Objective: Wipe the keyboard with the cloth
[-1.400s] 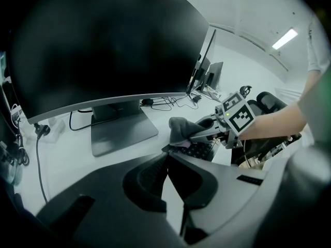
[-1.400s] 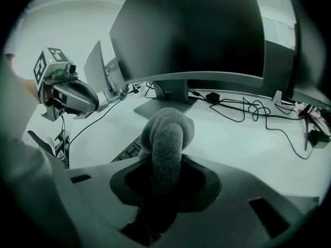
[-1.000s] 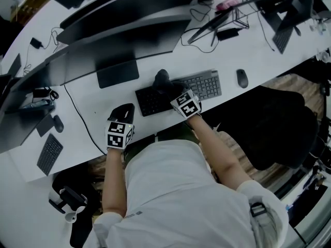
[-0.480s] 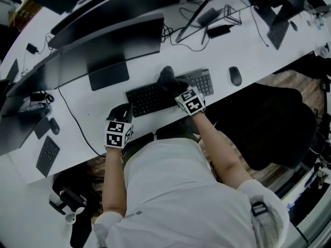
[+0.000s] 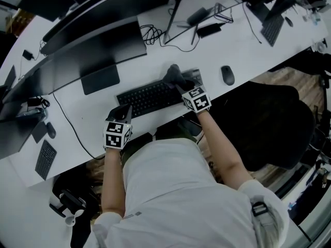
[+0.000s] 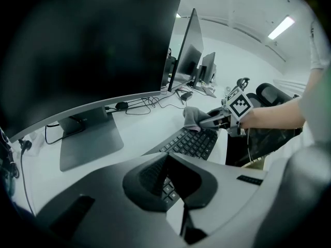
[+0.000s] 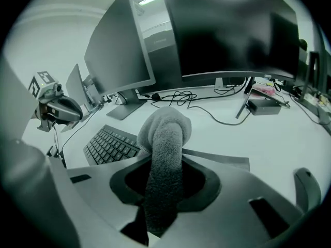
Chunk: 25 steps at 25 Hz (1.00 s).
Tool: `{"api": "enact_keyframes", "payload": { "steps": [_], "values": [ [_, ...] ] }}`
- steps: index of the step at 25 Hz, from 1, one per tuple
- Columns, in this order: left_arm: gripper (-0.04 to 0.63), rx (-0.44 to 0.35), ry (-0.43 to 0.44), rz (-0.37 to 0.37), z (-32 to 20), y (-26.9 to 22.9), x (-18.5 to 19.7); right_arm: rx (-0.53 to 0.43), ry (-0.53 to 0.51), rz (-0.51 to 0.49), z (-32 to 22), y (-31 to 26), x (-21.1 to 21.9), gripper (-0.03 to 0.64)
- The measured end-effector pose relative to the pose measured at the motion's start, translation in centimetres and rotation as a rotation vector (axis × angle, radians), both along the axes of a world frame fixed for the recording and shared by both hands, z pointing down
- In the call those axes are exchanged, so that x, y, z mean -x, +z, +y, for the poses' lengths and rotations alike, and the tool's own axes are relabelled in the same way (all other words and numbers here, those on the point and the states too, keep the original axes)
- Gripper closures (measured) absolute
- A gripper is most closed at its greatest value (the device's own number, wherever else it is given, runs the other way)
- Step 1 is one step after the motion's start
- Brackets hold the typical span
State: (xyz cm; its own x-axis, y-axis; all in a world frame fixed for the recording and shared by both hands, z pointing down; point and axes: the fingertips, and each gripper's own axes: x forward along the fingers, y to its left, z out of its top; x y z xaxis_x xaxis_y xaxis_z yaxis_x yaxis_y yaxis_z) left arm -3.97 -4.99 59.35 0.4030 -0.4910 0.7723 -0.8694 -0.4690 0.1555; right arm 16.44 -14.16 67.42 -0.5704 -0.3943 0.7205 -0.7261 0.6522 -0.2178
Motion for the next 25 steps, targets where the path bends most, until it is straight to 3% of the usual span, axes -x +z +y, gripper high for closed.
{"api": "enact_keyframes", "payload": {
  "steps": [11,25],
  "values": [
    [0.597,0.004,0.035,-0.034,-0.3,-0.4,-1.7,0.013,0.094,-0.021,-0.9,0.2,-5.5,0.5],
    [0.597,-0.003,0.073,-0.041,-0.3,-0.3,-2.0,0.033,0.259,0.031,-2.1,0.5,-11.9,0.502]
  ]
}}
